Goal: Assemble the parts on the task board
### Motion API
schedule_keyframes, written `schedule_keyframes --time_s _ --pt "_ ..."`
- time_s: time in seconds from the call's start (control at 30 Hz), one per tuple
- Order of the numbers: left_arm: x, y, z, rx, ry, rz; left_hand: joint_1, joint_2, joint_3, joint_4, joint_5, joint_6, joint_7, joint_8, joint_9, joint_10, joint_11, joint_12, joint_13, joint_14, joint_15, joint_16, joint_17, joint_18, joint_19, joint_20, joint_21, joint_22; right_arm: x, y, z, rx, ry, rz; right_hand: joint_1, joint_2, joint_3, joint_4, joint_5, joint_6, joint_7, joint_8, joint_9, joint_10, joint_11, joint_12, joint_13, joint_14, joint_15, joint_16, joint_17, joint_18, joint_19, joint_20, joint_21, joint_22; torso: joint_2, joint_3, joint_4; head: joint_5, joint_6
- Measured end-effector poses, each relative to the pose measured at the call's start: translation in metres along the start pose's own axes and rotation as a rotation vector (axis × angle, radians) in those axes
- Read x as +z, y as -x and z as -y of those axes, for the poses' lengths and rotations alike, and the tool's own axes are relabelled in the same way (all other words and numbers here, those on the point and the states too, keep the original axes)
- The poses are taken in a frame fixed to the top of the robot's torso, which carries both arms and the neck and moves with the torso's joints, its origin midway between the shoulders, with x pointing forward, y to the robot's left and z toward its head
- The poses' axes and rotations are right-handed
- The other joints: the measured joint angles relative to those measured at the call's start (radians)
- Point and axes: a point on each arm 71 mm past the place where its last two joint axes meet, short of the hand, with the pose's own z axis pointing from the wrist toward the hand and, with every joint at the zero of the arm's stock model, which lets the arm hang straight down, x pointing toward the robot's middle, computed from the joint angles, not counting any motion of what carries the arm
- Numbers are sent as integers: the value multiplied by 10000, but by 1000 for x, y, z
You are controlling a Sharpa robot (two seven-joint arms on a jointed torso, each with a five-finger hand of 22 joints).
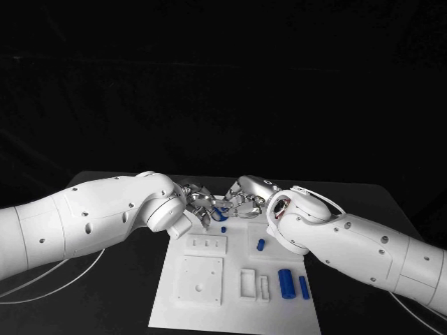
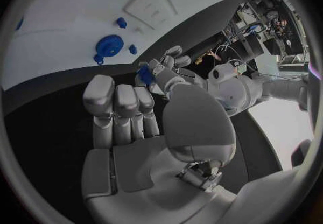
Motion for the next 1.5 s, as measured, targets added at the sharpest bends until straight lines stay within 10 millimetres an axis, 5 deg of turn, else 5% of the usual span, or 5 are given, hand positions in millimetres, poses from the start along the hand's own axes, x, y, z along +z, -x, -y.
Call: schedule_keyframes --time_s 0.63,0.73,0.97,1.37,1.5 --pt "0 -1 -1 61 91 -44 349 824 435 -437 981 305 -92 0 0 -1 -71 0 -11 -36 -36 194 7 1 -72 -72 39 128 -1 -3 -1 -71 23 -120 -42 -42 0 0 -9 56 15 40 -2 0 0 0 0 0 1 0 -1 0 0 0 -40 -1 -3 9 -10 -14 -24" --pt "0 -1 -2 57 95 -43 349 824 526 -528 1249 364 -43 0 37 -1 -71 0 -11 -36 -36 247 20 0 -72 -72 39 161 -1 -3 -1 -74 28 -127 -64 -64 0 -1 -9 58 13 39 1 0 0 0 0 0 1 0 -2 0 0 0 -40 -1 -5 6 -5 -22 -24" --pt "-1 0 -3 39 101 -51 419 743 932 -891 2785 441 19 -8 84 -1 -70 -369 -48 -73 -70 312 28 1 -154 -108 108 295 -1 -3 -1 -80 55 -152 -61 -61 -2 -1 20 69 3 34 9 0 0 0 0 0 1 0 -2 0 0 0 -40 -1 -5 1 -5 -45 -24" --pt "-2 0 -4 33 138 -71 110 440 1404 -1209 2722 532 105 40 150 2 -68 -534 -47 -107 -36 496 52 1 -197 -91 116 393 -1 -4 -2 -86 103 -202 12 12 -6 -5 20 69 2 5 0 0 0 0 0 0 1 0 -21 0 0 0 -40 -1 -1 -1 -3 -45 -57" --pt "-2 1 -4 29 164 -63 -121 209 1345 -1150 3181 637 116 41 277 -2 -72 -456 -47 -162 -88 658 103 2 -233 -126 116 414 -1 -4 -2 -83 131 -206 16 17 4 -31 20 68 2 39 -1 0 0 0 0 0 1 0 -21 0 0 0 -40 -2 2 -5 -5 -42 -59"
